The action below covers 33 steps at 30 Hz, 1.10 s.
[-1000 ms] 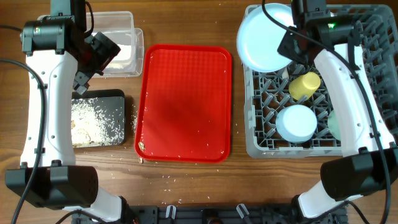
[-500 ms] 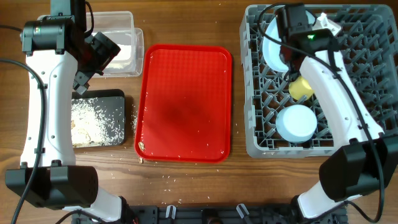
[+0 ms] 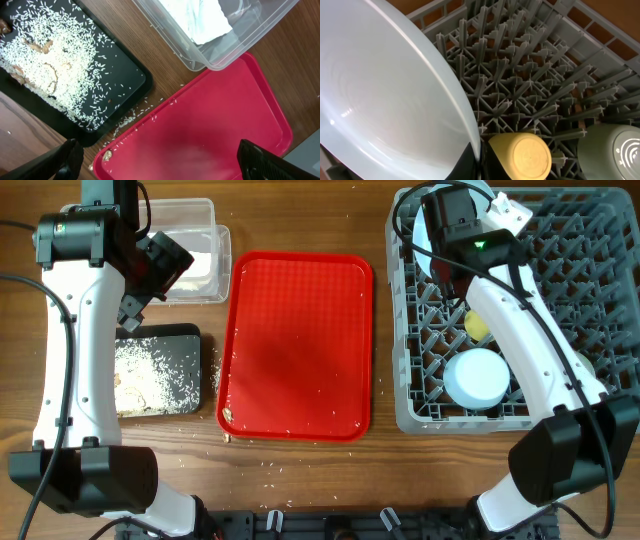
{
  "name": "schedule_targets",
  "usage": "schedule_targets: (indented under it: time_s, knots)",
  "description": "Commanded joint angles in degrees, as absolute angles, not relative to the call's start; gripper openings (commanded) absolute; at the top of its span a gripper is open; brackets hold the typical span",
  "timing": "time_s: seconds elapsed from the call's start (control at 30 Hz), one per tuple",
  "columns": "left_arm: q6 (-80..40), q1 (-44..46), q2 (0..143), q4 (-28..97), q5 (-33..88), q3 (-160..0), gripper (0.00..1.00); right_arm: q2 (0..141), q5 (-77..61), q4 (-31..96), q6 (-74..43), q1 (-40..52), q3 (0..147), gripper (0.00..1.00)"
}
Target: Sort waste into correct bins and load items into the dishwasher rack
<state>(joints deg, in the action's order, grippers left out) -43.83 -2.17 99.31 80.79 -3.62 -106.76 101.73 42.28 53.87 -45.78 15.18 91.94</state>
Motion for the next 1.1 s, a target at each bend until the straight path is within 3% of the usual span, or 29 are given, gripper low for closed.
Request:
schedule_targets:
  time_s: [0.0, 0.3, 0.5, 0.57, 0.63, 0.7, 0.73, 0.9, 1.07]
  knots:
    - [-43.77, -2.37, 99.55, 80.84, -4.58, -106.78, 1.00, 104.29, 43.35, 53.58, -44.97, 15.18, 91.46, 0.05]
    - [-43.79, -2.37, 99.55, 80.84, -4.58, -106.78, 1.00, 109.01, 39.77, 53.23, -44.75, 17.87, 91.48, 0.05]
    - [-43.77, -2.37, 99.55, 80.82, -4.58, -106.78, 1.00, 106.32, 34.22, 53.52, -39.57, 19.59, 93.71, 0.19]
    - [-43.77, -2.37, 99.55, 80.84, -4.58, -106.78, 1.00, 104.07, 29.93, 53.69, -37.67, 19.59, 95.00, 0.32]
    - [-43.77, -2.37, 99.55, 80.84, -4.58, -106.78, 1.00, 100.79, 26.17, 53.65, -37.26, 19.59, 95.74, 0.52]
    - [-43.77, -2.37, 99.55, 80.82, -4.58, -106.78, 1.00, 94.96, 22.37, 53.52, -37.21, 19.59, 95.79, 0.91]
    - [-43.77, -2.37, 99.55, 80.84, -4.58, -106.78, 1.00, 93.23, 21.41, 53.54, -37.01, 19.59, 95.79, 1.00]
    - [-43.77, -2.37, 99.55, 80.84, -4.58, -106.78, 1.00, 78.06, 14.28, 57.25, -33.28, 19.59, 95.77, 1.00]
    - [-43.77, -2.37, 99.55, 80.84, -4.56, -106.78, 1.00, 69.80, 13.19, 66.89, -39.51, 20.14, 92.20, 1.00]
